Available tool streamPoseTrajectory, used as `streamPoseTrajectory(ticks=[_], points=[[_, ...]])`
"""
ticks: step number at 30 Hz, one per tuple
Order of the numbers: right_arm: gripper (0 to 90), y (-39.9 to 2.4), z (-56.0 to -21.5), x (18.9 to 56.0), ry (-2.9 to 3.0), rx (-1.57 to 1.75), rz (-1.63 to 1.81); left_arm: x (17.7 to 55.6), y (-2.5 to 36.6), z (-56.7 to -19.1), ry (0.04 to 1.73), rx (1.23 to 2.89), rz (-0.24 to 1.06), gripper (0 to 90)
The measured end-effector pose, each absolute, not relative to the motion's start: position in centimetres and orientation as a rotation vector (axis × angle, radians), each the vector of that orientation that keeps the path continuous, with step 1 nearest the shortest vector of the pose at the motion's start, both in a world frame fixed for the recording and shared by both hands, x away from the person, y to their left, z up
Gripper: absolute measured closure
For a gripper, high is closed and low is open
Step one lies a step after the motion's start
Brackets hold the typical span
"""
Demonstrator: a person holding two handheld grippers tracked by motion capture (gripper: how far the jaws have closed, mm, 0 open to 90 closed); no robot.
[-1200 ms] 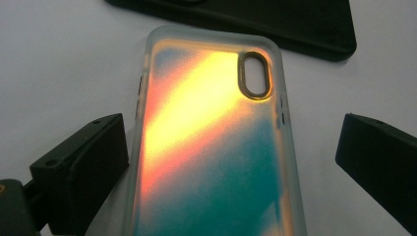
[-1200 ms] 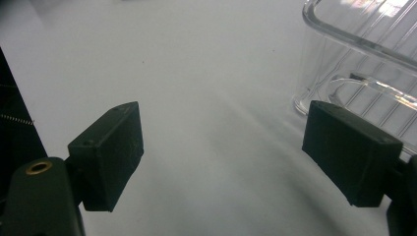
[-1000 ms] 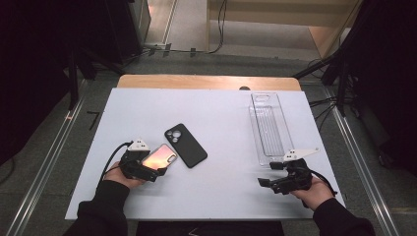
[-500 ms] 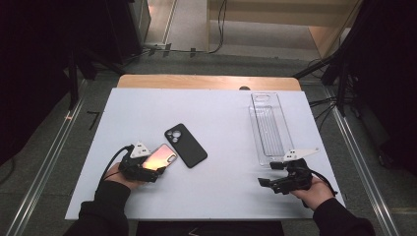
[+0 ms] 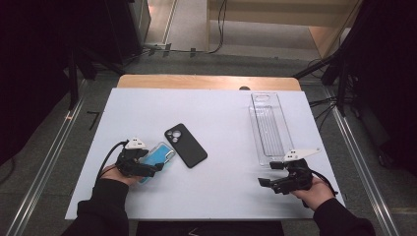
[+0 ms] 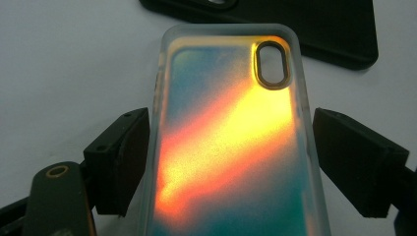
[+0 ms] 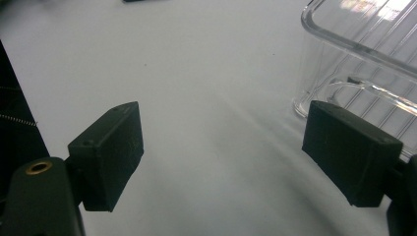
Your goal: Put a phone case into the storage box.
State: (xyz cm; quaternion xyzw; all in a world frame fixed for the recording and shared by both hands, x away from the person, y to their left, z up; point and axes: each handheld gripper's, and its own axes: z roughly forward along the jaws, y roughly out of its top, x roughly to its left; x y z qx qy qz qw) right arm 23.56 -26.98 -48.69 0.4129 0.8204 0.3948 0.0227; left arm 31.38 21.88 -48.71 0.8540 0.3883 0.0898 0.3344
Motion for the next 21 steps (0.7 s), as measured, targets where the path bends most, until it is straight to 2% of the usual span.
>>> streamPoseTrajectory(ticks=[21], points=[[13.9,-26.7,-48.1,23.3,2.518,1.242,1.284,30.7,19.7,-44.5,0.979,2.132,0.149,17.2]])
